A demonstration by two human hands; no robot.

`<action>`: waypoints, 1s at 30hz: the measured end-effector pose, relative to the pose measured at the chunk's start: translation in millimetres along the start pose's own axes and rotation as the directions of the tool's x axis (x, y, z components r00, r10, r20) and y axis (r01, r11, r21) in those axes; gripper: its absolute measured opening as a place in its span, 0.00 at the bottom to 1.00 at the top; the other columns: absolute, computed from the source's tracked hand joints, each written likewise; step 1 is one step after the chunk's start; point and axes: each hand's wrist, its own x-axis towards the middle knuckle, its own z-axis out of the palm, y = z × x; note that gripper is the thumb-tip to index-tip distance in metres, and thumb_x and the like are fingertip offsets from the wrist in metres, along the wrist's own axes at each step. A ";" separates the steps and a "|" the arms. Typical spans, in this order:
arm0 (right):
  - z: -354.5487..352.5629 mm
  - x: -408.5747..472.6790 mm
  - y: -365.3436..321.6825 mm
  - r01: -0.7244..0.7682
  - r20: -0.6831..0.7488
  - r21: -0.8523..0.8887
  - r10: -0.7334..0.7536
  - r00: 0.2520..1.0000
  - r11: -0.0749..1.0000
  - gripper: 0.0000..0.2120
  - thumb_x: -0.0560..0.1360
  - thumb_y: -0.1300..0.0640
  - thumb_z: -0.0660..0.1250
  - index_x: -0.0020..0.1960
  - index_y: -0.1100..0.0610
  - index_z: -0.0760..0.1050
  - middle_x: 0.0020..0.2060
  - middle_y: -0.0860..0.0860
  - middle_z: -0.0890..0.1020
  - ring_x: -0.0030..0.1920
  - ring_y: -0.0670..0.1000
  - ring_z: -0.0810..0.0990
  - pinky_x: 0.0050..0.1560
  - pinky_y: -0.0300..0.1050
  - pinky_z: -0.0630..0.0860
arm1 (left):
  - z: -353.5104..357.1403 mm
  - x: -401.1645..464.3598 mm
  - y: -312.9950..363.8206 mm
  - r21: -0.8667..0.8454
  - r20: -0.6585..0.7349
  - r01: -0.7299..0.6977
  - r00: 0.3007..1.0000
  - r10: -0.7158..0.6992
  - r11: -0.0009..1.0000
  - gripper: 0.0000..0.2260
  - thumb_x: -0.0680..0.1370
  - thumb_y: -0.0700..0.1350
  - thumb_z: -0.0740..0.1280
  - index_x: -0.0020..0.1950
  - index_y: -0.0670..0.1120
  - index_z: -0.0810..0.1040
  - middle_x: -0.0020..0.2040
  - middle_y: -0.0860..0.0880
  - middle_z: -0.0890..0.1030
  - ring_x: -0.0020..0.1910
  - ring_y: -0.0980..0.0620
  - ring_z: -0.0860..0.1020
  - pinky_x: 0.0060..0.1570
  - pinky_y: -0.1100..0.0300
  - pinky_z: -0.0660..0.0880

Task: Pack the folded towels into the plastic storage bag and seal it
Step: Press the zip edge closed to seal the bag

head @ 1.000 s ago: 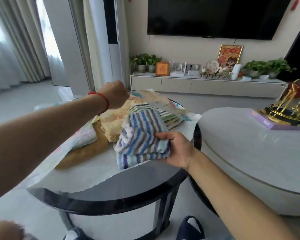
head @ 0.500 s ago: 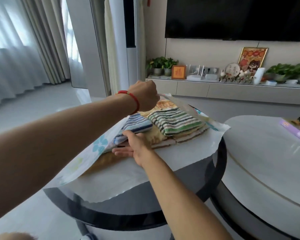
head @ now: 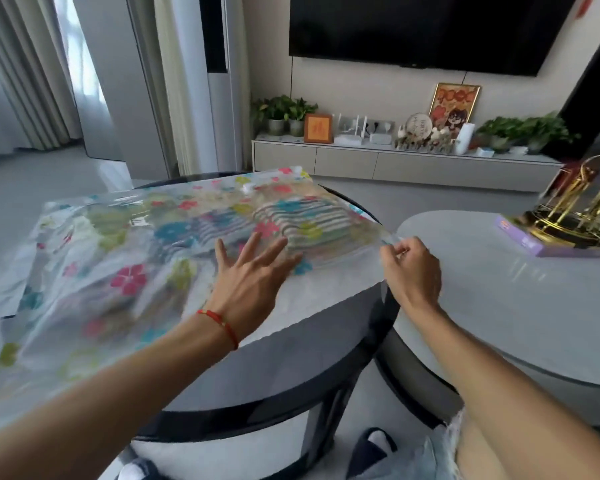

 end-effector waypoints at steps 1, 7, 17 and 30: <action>1.1 8.3 10.2 0.031 -0.050 -0.007 -0.031 0.998 1.000 0.11 0.72 0.48 0.63 0.46 0.54 0.75 0.43 0.52 0.79 0.45 0.58 0.75 0.43 0.50 0.71 | 10.3 -7.7 -0.6 0.008 0.017 0.003 1.000 -0.003 1.000 0.22 0.85 0.48 0.56 0.77 0.65 0.61 0.81 0.57 0.57 0.80 0.41 0.53 0.66 0.21 0.49; 34.4 43.5 33.8 0.267 0.472 -0.294 -0.104 0.876 0.918 0.25 0.84 0.43 0.50 0.81 0.44 0.62 0.82 0.46 0.61 0.82 0.50 0.56 0.78 0.64 0.48 | 50.6 -39.2 -20.8 -0.041 0.037 -0.038 0.999 0.039 0.998 0.24 0.84 0.43 0.61 0.77 0.62 0.64 0.79 0.53 0.63 0.79 0.39 0.56 0.66 0.21 0.45; 23.3 -4.1 7.8 0.412 0.680 -0.441 -0.002 0.733 0.798 0.28 0.82 0.40 0.42 0.81 0.39 0.51 0.81 0.46 0.61 0.77 0.59 0.63 0.70 0.72 0.60 | 44.3 -43.8 -93.8 -0.142 0.122 -0.169 0.975 0.186 0.975 0.19 0.83 0.53 0.53 0.72 0.60 0.73 0.76 0.55 0.68 0.79 0.43 0.58 0.68 0.22 0.45; -12.5 -59.2 0.7 0.224 0.622 -0.247 -0.023 0.783 0.943 0.21 0.82 0.49 0.62 0.74 0.49 0.68 0.70 0.55 0.68 0.69 0.58 0.67 0.62 0.54 0.75 | 35.1 -65.5 -47.7 -0.030 -0.191 0.222 0.956 -0.224 0.975 0.08 0.69 0.37 0.70 0.45 0.44 0.75 0.45 0.45 0.78 0.44 0.40 0.76 0.46 0.48 0.71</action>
